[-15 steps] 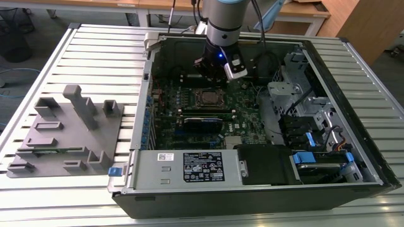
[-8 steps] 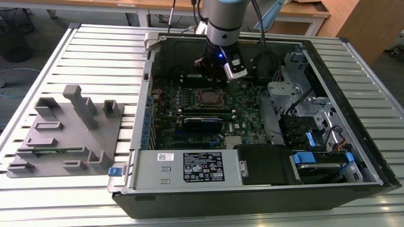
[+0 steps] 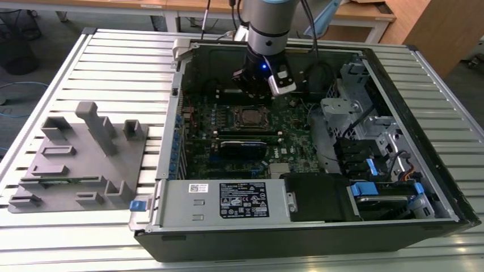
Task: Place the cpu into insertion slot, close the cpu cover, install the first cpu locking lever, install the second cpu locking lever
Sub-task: 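Install the first cpu locking lever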
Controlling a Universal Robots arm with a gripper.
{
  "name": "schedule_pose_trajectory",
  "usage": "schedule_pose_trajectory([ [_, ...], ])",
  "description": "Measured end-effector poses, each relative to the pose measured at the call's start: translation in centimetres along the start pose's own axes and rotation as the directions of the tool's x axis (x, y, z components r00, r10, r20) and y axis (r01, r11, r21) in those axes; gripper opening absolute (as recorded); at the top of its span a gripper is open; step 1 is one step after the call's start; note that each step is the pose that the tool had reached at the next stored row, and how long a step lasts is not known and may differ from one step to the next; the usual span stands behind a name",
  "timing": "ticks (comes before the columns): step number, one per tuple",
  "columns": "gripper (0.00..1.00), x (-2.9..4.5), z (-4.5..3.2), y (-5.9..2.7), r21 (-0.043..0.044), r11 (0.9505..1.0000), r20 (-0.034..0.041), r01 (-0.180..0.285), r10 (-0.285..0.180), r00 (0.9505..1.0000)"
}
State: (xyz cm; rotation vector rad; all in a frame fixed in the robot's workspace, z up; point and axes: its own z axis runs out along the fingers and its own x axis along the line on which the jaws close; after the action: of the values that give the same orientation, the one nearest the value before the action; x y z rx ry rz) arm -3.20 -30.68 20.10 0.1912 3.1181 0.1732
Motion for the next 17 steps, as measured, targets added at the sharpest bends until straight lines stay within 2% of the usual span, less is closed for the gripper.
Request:
schedule_pose_trajectory([
  [17,0.10,-0.21,0.19,0.54,0.0060,0.9996,0.0041,-0.026,0.026,0.9997],
])
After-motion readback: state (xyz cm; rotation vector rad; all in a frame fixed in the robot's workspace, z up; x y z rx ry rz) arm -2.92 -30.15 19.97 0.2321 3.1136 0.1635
